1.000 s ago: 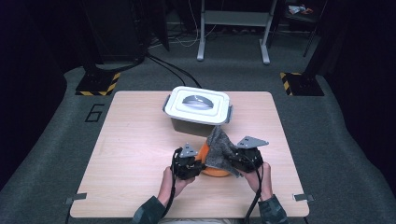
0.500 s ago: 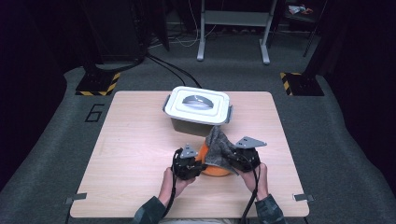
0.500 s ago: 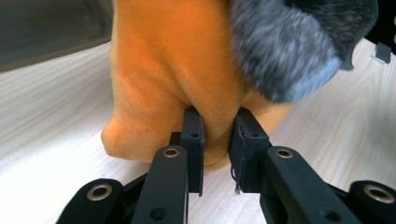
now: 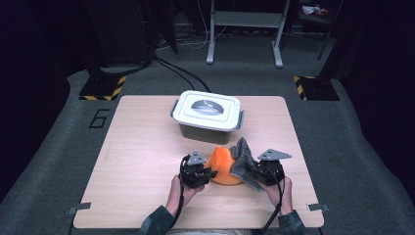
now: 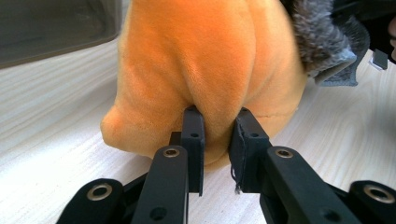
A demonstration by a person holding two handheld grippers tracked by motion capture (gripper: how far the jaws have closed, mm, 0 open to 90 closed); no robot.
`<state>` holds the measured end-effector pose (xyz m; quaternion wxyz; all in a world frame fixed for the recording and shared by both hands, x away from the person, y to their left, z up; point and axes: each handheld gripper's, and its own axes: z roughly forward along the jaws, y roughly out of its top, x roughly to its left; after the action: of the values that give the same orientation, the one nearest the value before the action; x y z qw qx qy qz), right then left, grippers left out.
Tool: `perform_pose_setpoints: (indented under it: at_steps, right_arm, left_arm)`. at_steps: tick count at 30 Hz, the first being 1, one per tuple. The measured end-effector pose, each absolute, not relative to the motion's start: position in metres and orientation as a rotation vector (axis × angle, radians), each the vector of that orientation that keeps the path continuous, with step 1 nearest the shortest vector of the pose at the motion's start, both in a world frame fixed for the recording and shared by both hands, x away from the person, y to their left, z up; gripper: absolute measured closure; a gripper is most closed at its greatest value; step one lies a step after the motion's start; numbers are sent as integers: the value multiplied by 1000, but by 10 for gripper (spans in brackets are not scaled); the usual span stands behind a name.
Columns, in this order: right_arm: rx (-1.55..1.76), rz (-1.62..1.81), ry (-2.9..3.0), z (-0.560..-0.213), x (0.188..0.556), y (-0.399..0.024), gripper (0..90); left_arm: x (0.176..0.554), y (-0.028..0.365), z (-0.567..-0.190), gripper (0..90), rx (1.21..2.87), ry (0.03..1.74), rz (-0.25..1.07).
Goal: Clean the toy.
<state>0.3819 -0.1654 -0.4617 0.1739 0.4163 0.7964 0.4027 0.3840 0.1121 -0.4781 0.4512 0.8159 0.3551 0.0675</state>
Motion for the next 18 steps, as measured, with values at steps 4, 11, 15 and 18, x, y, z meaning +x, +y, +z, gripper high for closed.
perform_pose_setpoints:
  at_steps: [4,11,15,18]
  right_arm:
    - [1212,1131,2265,-470,384,-171,759]
    - [1272,1090,2275,-486,386,-177,761]
    - [1291,1026,2308,-496,386,-180,760]
    - [1305,1038,2305,-494,384,-182,760]
  left_arm:
    - [384,112,-478,768,2016,877,171]
    - [385,113,-478,768,2022,879,166]
    - [384,113,-478,767,2018,882,170]
    - [383,113,-477,767,2023,881,174]
